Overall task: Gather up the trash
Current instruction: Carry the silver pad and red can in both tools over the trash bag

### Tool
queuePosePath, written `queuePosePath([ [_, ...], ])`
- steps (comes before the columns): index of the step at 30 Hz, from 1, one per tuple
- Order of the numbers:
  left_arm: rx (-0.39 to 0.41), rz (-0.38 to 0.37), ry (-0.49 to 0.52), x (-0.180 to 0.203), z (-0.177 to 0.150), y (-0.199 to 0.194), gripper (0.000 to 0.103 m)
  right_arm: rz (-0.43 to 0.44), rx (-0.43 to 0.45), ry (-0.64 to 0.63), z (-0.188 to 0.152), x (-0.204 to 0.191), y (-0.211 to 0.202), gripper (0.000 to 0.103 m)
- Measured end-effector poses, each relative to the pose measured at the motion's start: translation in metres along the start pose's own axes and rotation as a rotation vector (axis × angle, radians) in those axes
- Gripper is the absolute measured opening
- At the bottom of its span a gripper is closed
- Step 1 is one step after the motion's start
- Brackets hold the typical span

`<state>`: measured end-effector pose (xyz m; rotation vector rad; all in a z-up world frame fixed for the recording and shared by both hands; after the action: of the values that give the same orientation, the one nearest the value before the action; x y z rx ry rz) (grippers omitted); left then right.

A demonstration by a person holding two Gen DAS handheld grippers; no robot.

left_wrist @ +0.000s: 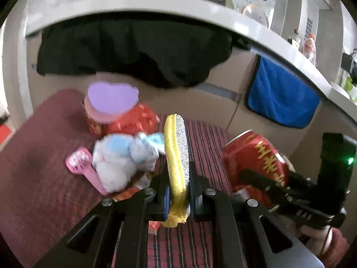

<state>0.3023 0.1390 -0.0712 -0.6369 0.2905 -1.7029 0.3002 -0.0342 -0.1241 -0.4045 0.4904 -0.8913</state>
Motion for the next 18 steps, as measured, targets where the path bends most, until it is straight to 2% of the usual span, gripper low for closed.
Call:
queuePosePath([
  [3, 0.062, 0.001, 0.045, 0.018, 0.018, -0.009, 0.013, -0.036, 0.070, -0.010, 0.025, 0.007, -0.022, 0.043],
  [6, 0.127, -0.034, 0.084, 0.053, 0.038, -0.014, 0.013, -0.098, 0.149, -0.037, 0.053, 0.019, -0.056, 0.043],
  [11, 0.207, -0.100, 0.126, 0.115, 0.050, -0.010, 0.014, -0.260, 0.247, -0.078, 0.080, 0.050, -0.119, 0.043],
  [15, 0.195, -0.150, 0.132, 0.158, 0.044, 0.011, 0.014, -0.384, 0.274, -0.099, 0.078, 0.074, -0.154, 0.044],
  [18, 0.179, -0.172, 0.157, 0.185, 0.035, 0.028, 0.014, -0.421, 0.273, -0.064, 0.067, 0.097, -0.167, 0.044],
])
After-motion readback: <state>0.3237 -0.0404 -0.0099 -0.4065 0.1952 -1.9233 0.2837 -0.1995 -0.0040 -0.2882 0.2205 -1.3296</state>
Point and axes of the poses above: each gripper's, at about its wrist camera, not at the fingertips, and y roughly the way its jaws point, x to its right, z to its top, the point moved 5 cm from there along y, roughly the way its jaws point, and after that the axes turned 4 degrees about -z, right-handed, at the moved point
